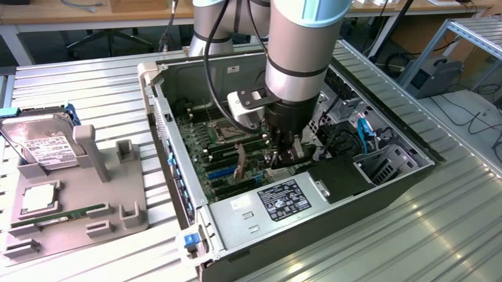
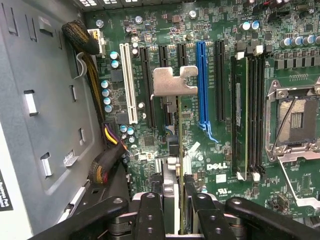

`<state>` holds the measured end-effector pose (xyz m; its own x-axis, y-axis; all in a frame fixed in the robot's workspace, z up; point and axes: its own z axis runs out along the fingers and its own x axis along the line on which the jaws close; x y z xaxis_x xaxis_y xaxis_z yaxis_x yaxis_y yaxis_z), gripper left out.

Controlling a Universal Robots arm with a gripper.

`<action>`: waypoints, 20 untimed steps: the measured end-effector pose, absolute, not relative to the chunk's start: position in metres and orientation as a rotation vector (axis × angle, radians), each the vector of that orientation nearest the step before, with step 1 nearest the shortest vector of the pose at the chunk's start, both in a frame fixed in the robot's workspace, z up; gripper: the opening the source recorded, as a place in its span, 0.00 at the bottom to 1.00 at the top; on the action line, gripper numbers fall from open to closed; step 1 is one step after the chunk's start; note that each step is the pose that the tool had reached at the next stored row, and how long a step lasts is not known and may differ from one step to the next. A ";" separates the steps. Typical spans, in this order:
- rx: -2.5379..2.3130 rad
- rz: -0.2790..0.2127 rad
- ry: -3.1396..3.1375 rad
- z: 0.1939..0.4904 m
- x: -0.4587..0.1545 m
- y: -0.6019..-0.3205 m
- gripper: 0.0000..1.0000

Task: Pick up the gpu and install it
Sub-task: 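Insert the gpu into the slot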

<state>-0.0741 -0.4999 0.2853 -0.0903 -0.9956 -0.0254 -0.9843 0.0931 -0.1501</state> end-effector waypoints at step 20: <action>-2.033 -0.142 2.230 0.278 -0.079 -0.490 0.27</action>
